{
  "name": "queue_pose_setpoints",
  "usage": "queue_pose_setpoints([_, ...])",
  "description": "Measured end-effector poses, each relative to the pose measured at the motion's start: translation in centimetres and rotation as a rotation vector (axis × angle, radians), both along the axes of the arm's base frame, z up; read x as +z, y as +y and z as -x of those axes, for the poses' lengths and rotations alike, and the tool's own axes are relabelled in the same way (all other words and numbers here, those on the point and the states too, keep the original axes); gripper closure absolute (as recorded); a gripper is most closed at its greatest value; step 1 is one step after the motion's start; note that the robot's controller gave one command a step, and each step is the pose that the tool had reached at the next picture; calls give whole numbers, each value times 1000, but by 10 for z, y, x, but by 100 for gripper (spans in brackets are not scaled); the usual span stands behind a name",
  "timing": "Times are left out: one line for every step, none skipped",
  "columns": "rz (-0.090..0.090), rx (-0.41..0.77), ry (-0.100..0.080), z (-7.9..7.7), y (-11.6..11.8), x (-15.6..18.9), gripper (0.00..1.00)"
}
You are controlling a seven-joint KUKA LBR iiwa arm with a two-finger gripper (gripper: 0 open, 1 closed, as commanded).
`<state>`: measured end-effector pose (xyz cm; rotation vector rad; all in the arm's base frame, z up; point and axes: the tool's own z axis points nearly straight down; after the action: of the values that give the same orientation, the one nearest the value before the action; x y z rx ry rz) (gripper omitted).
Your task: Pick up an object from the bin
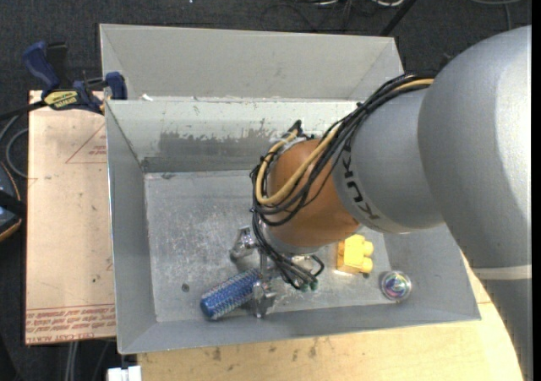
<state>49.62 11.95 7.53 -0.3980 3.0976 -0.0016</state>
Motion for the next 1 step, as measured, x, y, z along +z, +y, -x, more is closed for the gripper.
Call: queue_pose_setpoints([-1, 112, 9, 12, 15, 26, 0])
